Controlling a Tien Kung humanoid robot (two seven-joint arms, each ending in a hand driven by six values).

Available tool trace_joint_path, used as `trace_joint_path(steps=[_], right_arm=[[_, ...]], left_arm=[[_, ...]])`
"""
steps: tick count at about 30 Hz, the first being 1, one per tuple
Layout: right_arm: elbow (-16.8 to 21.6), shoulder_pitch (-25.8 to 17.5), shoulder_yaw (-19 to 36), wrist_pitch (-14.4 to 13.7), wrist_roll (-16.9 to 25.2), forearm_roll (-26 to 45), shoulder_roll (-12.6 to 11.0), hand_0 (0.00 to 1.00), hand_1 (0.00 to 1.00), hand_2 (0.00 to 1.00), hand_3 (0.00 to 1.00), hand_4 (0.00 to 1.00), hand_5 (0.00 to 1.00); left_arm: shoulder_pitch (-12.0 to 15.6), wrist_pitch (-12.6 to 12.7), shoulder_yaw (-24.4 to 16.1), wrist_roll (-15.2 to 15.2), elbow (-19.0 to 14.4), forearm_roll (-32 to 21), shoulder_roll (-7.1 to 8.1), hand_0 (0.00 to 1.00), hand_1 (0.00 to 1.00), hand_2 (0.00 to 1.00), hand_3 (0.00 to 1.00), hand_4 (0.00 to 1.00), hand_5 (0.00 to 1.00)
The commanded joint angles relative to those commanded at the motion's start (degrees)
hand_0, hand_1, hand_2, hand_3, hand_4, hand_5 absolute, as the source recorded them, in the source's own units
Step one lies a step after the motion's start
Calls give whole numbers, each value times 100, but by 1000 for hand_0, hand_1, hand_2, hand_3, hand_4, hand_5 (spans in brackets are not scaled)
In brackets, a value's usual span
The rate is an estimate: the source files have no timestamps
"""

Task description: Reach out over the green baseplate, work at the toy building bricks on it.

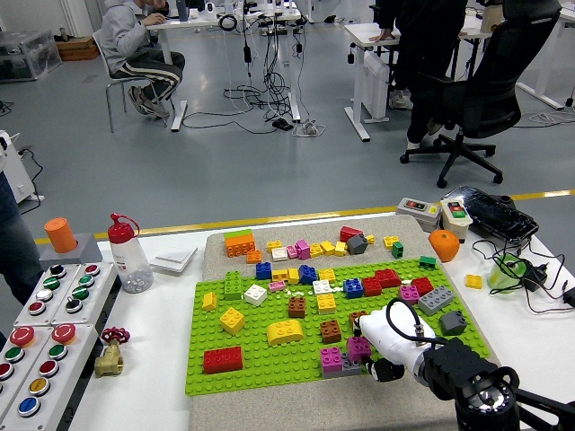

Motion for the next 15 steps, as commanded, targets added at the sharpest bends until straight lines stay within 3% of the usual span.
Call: trace_joint_path(steps=[15], right_arm=[[8, 46, -144, -2, -17, -124, 75, 526, 533, 547, 604, 552, 345]], left_arm=[[-6, 5, -8, 6, -3, 12, 4, 632, 595, 601, 396, 344, 980]])
